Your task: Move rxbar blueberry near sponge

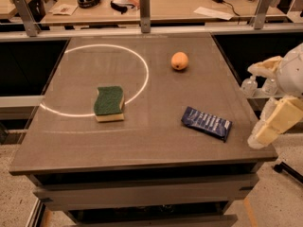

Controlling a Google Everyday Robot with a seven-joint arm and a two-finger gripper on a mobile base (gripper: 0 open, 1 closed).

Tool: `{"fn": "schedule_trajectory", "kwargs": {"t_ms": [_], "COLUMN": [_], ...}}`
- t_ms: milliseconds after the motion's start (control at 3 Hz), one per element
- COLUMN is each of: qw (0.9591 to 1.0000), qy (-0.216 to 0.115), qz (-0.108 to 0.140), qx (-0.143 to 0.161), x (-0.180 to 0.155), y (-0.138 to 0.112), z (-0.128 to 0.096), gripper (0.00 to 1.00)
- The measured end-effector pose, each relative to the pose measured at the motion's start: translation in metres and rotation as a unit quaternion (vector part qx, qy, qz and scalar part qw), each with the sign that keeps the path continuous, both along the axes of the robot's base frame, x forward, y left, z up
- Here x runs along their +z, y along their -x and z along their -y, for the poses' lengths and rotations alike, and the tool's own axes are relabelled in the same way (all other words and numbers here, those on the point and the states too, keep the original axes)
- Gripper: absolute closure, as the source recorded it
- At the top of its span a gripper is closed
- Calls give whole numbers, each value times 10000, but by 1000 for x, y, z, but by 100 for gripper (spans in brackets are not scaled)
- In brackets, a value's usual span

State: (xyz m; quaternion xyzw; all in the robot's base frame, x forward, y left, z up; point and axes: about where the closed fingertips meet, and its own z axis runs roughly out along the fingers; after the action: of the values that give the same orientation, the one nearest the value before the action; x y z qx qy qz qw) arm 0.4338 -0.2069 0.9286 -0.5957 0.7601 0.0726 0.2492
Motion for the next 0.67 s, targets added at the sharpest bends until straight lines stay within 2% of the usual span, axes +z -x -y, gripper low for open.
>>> {"fn": "schedule_trajectory", "kwargs": {"t_ms": [333,667], "qw": [9983,9938], "qy": [-476,-665], "qz": [111,489], "qx": [-317,-739], "x": [-16,-43], "y": [-4,-21], "z": [5,6], "gripper": [0,0]}}
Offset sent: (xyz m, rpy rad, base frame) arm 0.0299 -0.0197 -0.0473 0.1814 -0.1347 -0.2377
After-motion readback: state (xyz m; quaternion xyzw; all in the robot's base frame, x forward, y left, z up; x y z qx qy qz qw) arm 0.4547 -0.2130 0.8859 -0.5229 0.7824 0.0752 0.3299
